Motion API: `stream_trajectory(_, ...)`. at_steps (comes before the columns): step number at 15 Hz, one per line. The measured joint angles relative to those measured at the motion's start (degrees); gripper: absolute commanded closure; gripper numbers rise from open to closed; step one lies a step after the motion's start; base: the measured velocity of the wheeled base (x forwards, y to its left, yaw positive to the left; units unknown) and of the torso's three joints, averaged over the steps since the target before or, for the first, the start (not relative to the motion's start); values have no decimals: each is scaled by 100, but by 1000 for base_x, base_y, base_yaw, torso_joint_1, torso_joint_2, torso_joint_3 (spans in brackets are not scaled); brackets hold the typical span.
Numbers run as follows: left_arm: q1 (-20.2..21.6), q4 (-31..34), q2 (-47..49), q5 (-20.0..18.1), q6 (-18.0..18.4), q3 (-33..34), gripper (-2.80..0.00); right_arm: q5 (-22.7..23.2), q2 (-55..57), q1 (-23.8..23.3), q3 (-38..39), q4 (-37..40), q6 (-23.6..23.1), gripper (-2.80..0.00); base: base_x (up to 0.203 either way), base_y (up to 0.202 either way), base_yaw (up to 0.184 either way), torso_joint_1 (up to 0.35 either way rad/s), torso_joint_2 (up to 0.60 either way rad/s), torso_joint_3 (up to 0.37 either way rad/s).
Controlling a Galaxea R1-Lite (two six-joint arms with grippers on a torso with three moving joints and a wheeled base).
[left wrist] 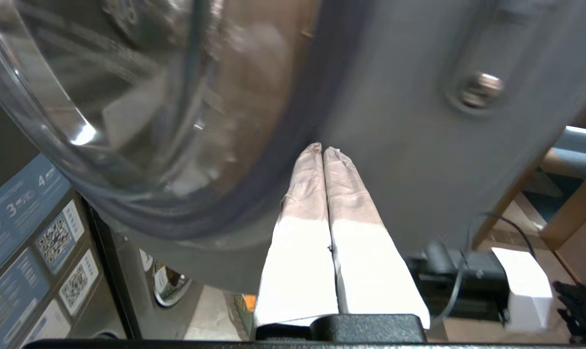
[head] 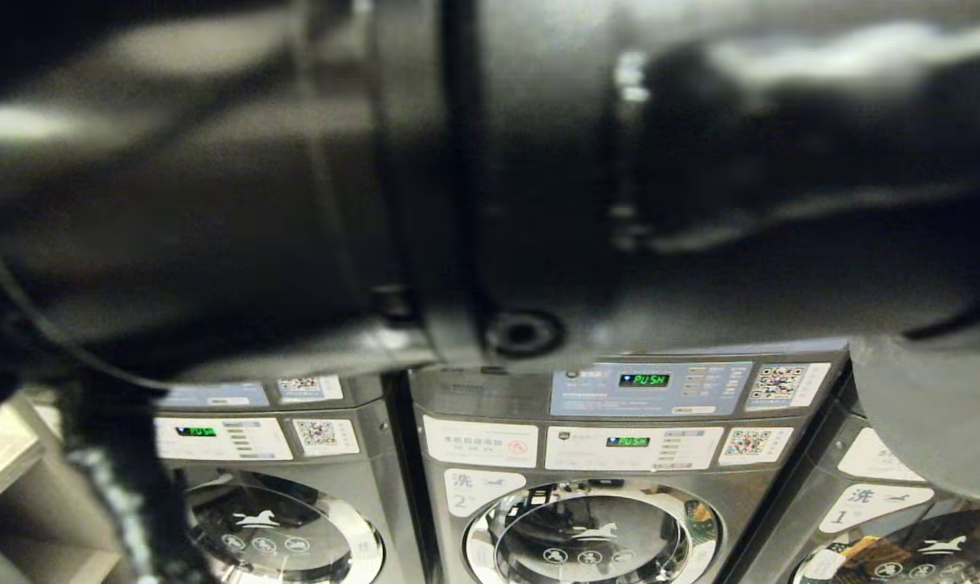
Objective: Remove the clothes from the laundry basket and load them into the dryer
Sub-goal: Open the dryer
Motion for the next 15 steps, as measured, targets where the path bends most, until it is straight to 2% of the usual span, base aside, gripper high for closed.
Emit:
stream_trajectory(4, -208, -28, 616, 845, -46, -655, 0, 0, 0, 0, 0, 0, 0, 0, 0, 0, 0, 0, 0, 0)
stream_trajectory(7, 65, -9, 763, 1547, -171, -642, 0, 0, 0, 0, 0, 0, 0, 0, 0, 0, 0, 0, 0, 0)
stream_trajectory(9, 592, -9, 685, 1850, -289, -465, 0, 0, 0, -2, 0, 0, 0, 0, 0, 0, 0, 0, 0, 0)
stream_trajectory(11, 1224, -9, 506, 1866, -332, -184, 0, 2, 0, 0, 0, 0, 0, 0, 0, 0, 0, 0, 0, 0)
stream_trajectory(15, 2762, -13, 21, 1389, -341, 416, 0, 1, 0, 0, 0, 0, 0, 0, 0, 0, 0, 0, 0, 0)
